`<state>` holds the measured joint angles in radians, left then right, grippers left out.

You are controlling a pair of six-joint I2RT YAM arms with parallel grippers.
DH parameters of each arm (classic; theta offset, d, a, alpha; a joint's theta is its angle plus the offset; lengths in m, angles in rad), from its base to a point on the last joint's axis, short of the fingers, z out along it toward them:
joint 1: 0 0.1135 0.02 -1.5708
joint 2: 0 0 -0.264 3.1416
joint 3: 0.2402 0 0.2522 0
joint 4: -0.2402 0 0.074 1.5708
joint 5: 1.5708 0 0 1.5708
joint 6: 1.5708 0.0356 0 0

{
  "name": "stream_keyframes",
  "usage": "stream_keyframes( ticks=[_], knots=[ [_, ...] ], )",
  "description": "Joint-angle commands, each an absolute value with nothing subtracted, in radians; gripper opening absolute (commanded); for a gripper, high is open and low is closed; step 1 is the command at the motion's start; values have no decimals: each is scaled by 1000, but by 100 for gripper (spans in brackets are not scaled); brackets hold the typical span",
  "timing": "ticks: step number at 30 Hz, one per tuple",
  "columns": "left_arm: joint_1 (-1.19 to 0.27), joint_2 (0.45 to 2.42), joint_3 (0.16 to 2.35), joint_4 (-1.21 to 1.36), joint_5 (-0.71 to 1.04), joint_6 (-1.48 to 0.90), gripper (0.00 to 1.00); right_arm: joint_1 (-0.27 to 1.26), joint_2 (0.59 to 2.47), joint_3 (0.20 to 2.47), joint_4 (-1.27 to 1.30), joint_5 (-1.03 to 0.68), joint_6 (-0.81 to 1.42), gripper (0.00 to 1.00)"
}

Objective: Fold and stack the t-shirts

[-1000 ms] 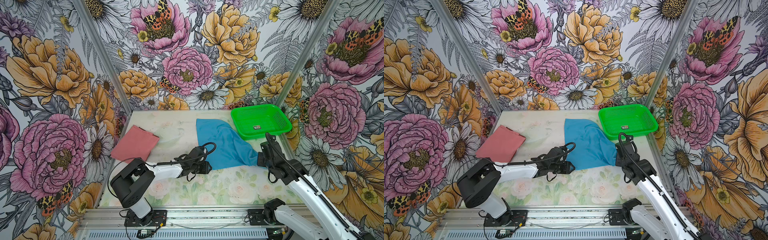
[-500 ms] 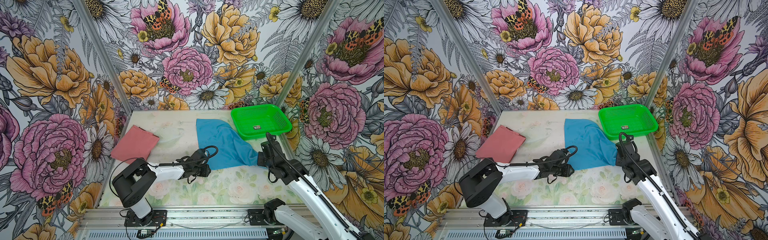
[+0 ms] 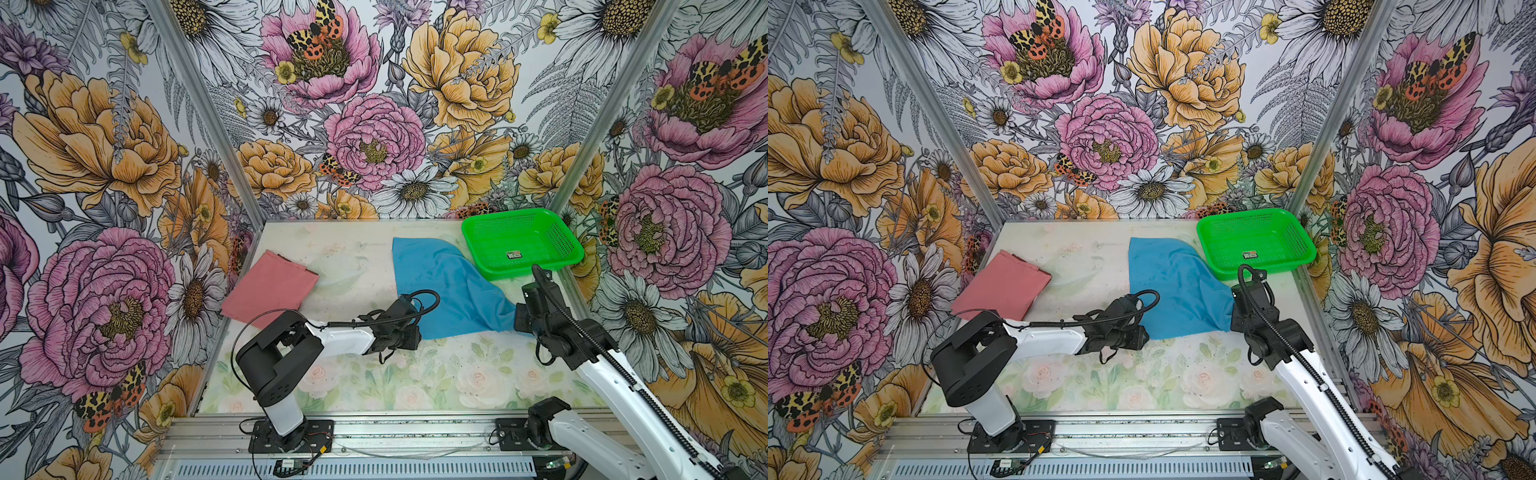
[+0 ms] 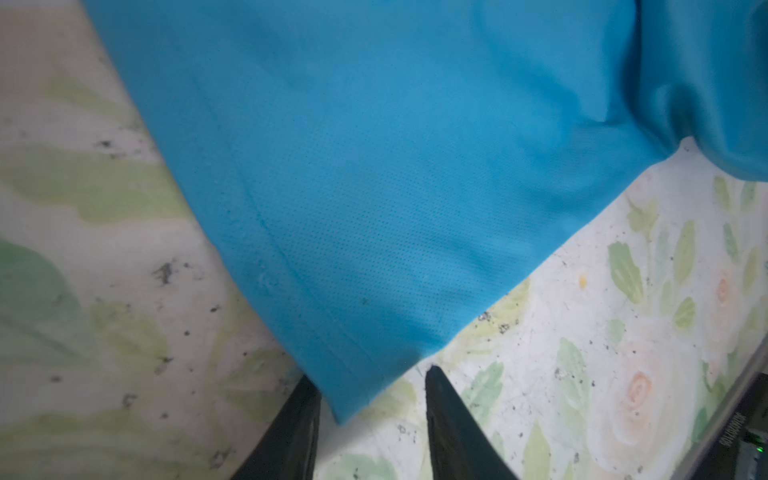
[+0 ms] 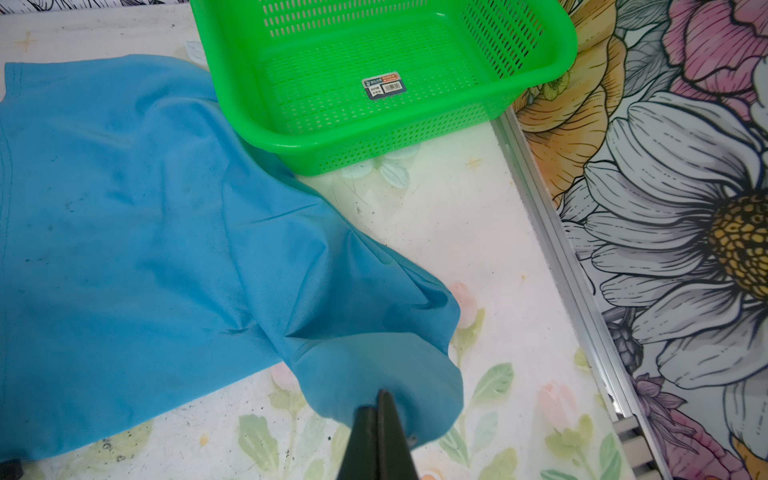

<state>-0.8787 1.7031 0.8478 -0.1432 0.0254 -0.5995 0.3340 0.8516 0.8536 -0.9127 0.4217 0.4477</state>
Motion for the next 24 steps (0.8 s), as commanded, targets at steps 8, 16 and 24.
stream_keyframes(
  ticks=[8,16,24],
  knots=[
    [-871,1776,921,-288,-77,-501,43,325,834,853,-890,420,436,0],
    [-896,1756,899,-317,-33,-468,42,322,835,854,-888,418,436,0],
    [-913,1761,896,-359,-61,-457,40,320,827,853,-890,417,435,0]
  ],
)
